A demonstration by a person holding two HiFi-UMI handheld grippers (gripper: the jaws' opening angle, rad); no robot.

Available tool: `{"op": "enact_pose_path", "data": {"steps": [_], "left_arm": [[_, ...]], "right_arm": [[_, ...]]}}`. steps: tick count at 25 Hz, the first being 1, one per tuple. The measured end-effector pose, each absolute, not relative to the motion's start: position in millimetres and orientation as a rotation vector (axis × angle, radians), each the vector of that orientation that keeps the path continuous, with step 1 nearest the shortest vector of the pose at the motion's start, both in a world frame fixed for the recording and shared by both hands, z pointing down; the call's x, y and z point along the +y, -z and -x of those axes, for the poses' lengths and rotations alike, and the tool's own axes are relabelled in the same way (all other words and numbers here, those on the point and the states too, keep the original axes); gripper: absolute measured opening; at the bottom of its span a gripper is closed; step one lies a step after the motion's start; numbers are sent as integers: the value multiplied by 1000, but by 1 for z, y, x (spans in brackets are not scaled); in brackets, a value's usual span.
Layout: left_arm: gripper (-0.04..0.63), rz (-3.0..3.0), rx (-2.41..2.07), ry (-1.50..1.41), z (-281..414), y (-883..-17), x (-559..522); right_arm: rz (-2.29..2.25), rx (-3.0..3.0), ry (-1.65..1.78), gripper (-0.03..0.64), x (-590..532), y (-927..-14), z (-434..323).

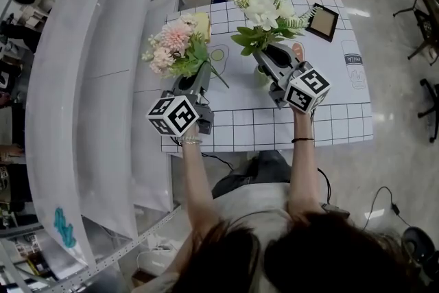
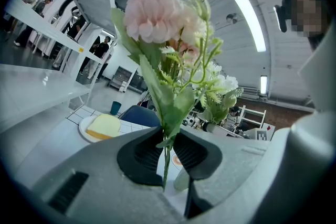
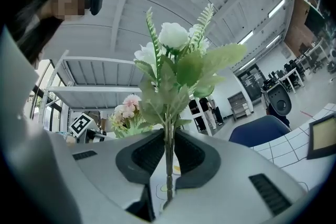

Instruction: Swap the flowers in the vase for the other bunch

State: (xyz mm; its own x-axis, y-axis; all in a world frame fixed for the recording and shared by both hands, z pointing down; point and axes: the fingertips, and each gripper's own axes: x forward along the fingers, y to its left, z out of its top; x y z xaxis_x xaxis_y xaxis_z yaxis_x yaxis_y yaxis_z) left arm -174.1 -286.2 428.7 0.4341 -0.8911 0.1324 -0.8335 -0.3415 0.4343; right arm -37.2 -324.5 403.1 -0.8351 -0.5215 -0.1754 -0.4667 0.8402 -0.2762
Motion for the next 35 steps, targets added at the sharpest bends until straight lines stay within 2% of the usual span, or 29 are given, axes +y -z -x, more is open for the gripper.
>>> {"op": "enact_pose_path", "data": {"steps": [35], "left_arm": [[60,-2249,-1376,146,158,-453,-272]], "right_arm": [[1058,2938,292,52,-313,-452,28]]}}
